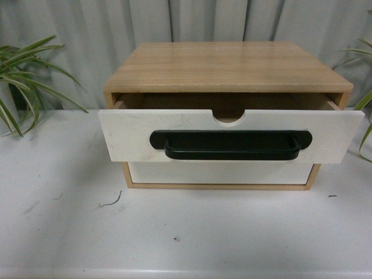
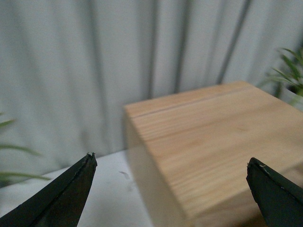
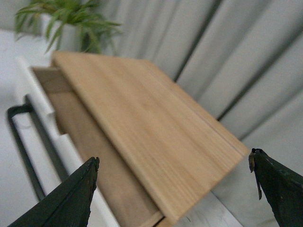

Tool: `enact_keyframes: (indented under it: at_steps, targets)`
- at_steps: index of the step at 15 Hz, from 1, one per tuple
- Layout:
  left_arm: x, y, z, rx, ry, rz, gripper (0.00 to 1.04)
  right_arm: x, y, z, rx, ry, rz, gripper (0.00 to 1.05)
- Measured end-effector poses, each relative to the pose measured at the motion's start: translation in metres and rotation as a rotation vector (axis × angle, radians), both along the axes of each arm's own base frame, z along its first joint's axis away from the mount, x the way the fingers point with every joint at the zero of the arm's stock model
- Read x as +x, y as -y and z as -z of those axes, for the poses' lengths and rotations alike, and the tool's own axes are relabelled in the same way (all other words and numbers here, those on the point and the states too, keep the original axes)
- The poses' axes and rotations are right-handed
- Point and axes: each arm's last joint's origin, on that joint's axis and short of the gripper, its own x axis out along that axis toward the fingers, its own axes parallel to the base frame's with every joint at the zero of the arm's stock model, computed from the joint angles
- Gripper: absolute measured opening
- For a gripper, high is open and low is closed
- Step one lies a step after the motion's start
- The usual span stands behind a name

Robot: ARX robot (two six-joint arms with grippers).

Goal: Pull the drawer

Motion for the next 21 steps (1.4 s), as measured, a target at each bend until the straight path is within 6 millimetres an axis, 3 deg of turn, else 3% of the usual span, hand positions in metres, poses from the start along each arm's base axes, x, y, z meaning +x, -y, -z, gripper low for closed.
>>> enact_keyframes:
  at_steps: [2, 4, 6, 8, 10, 12, 15, 18, 21]
  targets:
    - [-0.024, -0.044, 0.001, -0.059, 0.026, -0.248, 0.98, -0.012, 0.020, -0.015, 0.224, 0.019, 0.207, 0.98]
    - [-0.056, -0.078, 0.003, -0.084, 0.029, -0.438, 0.93, -0.046, 0.020, -0.017, 0.426, -0.119, 0.616, 0.78]
    - [-0.091, -0.066, 0.015, -0.060, 0.089, -0.492, 0.68, -0.084, 0.017, 0.002, 0.493, -0.128, 0.820, 0.53]
    - [-0.106, -0.044, 0.042, -0.061, 0.057, -0.443, 0.45, -0.112, 0.004, 0.014, 0.500, -0.160, 0.832, 0.29]
    - [-0.124, -0.034, 0.063, -0.059, 0.042, -0.473, 0.20, -0.139, -0.010, 0.021, 0.509, -0.127, 0.813, 0.05]
    - [-0.137, -0.024, 0.071, -0.058, 0.063, -0.465, 0.02, -0.150, -0.015, 0.029, 0.518, -0.104, 0.818, 0.02]
    - [-0.154, -0.015, 0.089, -0.055, 0.051, -0.463, 0.02, -0.164, -0.030, 0.046, 0.512, -0.125, 0.800, 0.02]
    - [-0.167, -0.001, 0.099, -0.054, 0.051, -0.457, 0.02, -0.173, -0.028, 0.055, 0.513, -0.123, 0.823, 0.02]
    - [-0.178, -0.001, 0.106, -0.050, 0.050, -0.470, 0.02, -0.181, -0.028, 0.061, 0.514, -0.120, 0.821, 0.02]
